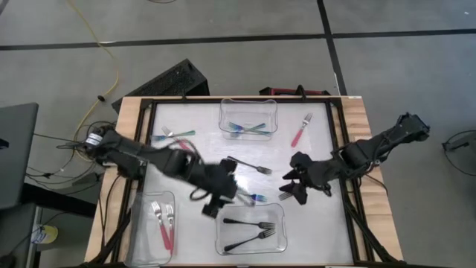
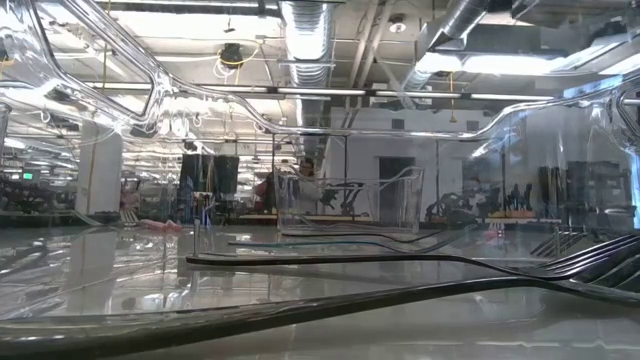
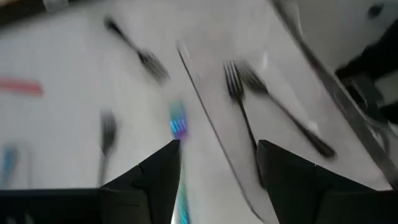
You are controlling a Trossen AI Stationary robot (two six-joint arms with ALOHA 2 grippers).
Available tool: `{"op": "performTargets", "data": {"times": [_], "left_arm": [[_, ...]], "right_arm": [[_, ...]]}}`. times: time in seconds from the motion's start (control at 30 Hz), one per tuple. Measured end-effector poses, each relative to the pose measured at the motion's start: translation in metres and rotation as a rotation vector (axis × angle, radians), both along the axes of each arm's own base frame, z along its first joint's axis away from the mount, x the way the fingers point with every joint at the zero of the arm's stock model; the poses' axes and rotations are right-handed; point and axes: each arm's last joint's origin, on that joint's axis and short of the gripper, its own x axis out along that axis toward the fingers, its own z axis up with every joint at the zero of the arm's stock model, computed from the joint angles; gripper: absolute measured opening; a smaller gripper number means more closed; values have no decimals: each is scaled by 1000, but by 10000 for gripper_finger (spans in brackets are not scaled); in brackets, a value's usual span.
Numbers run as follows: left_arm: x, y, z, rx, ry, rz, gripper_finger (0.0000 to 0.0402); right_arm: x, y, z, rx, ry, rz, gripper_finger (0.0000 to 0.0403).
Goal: Sort silverware by color (type)
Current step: Put the black fork into the bottom right transparent bin
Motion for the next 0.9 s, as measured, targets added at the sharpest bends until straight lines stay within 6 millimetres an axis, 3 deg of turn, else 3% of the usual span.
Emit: {"op": "performTargets", "data": {"times": [0.1, 0.2, 0.4, 0.57, 0.67, 0.8, 0.9], "left_arm": [[11, 26, 6, -15, -70, -27, 197], [19, 55, 10, -16, -131, 15, 197], [25, 117, 15, -7, -194, 274, 197], [17, 158, 15, -52, -176, 465, 197], [5, 167, 21, -64, -159, 508, 197], [-11, 163, 31, -34, -149, 531, 197], [-26, 154, 29, -3, -164, 512, 197]], "right_arm": [[-11, 4, -8, -54, 95, 2, 275], [-26, -4, -17, -114, 259, -35, 275], [-47, -52, -34, -146, 479, -139, 274], [-50, -98, -70, -119, 489, -120, 274], [-52, -105, -81, -110, 421, 87, 274], [-52, -99, -85, -177, 340, 382, 274], [-51, -94, -85, -191, 331, 455, 274]]}}
